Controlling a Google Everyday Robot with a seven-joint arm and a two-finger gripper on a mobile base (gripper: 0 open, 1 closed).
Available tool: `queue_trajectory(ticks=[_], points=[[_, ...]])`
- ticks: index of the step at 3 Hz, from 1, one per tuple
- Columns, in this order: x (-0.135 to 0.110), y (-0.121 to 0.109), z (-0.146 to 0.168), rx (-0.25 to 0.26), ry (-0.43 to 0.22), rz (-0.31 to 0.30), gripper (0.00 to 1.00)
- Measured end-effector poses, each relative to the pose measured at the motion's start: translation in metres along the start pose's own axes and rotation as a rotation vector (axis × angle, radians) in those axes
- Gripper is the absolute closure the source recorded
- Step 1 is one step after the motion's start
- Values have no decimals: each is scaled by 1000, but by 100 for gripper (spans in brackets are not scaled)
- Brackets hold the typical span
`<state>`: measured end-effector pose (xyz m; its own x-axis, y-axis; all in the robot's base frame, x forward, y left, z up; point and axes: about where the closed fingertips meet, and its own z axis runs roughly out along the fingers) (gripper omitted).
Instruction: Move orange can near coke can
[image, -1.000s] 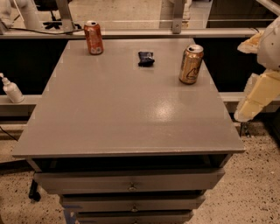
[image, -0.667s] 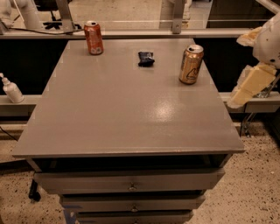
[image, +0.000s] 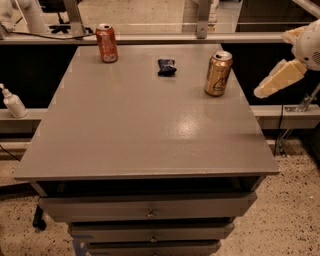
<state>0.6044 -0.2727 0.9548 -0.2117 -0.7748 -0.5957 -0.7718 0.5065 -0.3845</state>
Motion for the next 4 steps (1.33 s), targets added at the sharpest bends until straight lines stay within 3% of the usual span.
queue_trajectory(ticks=[1,3,4], points=[[-3,-15,37,-2,-133,127,0],[-15,-5,110,-86,-339,306,0],[-27,3,140,-136,-411,356,10]])
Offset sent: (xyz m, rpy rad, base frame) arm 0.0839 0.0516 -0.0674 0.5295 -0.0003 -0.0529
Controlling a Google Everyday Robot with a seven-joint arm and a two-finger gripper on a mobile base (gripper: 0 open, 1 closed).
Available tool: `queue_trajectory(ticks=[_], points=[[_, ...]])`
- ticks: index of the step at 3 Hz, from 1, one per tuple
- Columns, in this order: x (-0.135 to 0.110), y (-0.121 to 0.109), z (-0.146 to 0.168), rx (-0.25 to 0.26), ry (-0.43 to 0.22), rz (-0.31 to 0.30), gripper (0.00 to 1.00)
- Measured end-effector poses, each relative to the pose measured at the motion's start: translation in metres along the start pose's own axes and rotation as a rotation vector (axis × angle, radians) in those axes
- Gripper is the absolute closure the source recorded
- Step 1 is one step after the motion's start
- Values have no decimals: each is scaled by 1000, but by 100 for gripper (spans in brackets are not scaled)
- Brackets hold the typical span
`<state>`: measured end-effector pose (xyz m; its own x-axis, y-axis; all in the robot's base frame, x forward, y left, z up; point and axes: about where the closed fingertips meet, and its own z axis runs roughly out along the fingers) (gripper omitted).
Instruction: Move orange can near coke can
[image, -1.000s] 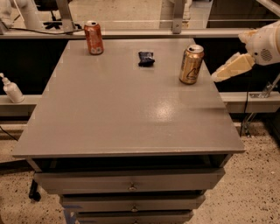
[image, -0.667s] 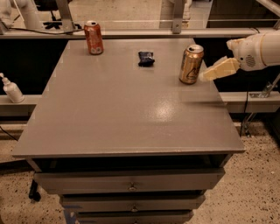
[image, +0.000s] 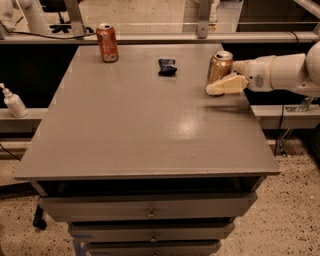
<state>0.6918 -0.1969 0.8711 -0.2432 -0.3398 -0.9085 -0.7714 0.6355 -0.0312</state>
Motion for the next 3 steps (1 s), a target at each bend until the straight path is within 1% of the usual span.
queue_trajectory(ticks=[1,2,3], points=[[-2,9,21,-42,-56,4,26],[-11,17,30,-70,-102,-12,49],[-30,35,47,-114,-143,-25,74]])
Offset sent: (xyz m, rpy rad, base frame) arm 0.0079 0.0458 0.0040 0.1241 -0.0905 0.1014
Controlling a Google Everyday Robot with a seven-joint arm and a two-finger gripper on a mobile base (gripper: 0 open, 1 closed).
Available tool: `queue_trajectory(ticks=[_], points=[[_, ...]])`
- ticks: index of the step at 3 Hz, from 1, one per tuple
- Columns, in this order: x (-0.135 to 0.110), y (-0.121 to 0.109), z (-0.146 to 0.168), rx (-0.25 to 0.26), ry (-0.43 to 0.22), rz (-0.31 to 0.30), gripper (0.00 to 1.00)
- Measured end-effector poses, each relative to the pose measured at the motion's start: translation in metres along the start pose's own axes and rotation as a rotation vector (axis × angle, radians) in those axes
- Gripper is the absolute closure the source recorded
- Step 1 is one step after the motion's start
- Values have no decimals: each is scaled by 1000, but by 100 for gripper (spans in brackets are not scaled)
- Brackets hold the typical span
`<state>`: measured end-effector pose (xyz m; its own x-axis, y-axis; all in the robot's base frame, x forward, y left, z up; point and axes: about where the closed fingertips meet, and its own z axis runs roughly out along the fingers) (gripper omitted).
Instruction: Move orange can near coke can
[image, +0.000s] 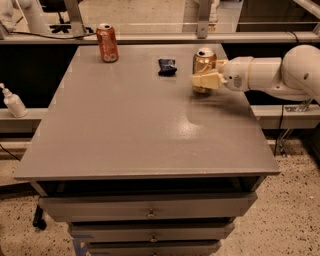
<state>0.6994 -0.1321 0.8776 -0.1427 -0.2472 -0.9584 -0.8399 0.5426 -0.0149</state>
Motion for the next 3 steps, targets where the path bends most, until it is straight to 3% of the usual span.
queue_trajectory(ticks=[1,3], points=[[-33,20,32,-56,-56,-23,96],[-34,22,35,-62,-58,-24,100]])
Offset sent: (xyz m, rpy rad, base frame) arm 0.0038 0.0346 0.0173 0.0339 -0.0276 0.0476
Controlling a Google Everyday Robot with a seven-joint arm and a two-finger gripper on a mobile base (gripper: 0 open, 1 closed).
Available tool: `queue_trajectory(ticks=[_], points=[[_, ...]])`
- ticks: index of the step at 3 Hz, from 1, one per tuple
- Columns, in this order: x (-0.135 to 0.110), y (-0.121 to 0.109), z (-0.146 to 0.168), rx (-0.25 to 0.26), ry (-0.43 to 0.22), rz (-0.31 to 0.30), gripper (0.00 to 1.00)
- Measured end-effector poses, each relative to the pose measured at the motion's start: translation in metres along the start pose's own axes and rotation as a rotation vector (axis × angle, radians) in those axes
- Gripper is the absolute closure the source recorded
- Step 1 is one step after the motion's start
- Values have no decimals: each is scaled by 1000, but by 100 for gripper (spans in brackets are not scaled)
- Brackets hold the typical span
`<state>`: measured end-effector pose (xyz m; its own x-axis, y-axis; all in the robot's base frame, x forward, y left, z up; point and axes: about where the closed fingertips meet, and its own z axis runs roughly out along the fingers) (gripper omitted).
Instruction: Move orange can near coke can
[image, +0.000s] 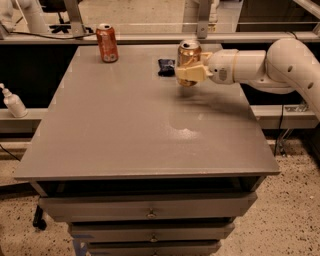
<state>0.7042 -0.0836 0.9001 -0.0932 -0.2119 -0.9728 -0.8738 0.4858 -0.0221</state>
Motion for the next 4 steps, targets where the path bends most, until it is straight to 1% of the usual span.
queue_trajectory(ticks=[1,2,4], points=[[-2,0,11,-9,-17,-2,100],[-7,-10,47,-33,-50,-13,100],[-36,-33,141,-124,-102,-71,100]])
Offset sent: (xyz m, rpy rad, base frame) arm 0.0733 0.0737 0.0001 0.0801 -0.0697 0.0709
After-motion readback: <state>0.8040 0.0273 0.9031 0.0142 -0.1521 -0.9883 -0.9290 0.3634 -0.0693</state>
